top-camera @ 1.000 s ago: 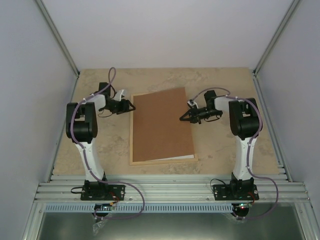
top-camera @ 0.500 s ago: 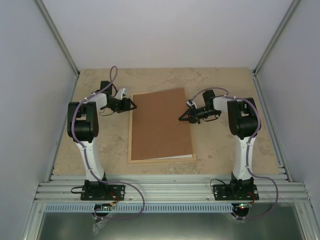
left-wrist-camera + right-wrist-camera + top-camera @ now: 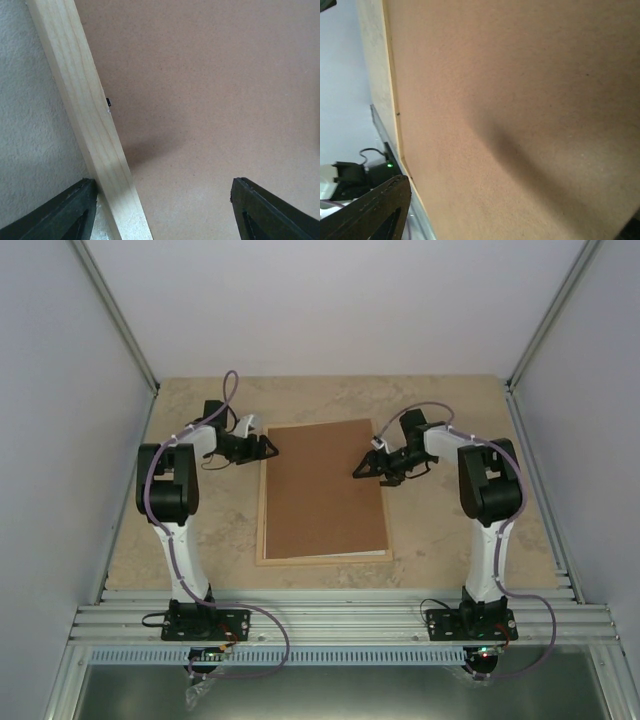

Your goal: Put the photo into the frame

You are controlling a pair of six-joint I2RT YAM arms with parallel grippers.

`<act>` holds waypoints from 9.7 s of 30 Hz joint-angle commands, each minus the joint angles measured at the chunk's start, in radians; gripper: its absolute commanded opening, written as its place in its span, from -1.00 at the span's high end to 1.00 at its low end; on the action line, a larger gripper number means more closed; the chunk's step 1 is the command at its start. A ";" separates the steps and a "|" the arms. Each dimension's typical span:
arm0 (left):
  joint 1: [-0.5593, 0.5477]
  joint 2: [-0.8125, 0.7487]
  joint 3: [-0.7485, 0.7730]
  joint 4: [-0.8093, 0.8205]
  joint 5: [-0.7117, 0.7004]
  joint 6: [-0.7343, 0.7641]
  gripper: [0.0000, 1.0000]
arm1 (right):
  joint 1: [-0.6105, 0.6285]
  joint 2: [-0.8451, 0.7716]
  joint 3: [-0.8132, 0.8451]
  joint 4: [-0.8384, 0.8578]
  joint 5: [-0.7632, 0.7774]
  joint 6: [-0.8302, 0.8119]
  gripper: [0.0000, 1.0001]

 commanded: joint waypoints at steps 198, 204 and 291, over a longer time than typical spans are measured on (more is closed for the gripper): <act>-0.338 -0.680 -0.611 0.022 -0.107 1.164 -0.48 | 0.233 -0.528 -0.410 0.127 0.302 -0.799 -0.77; -0.419 -0.658 -0.596 0.115 -0.141 1.039 -0.80 | 0.118 -0.587 -0.438 0.214 0.326 -0.509 -0.74; -1.003 -0.278 -0.431 0.574 -0.500 0.766 -0.57 | -0.184 -0.363 -0.684 0.331 0.332 -0.116 0.71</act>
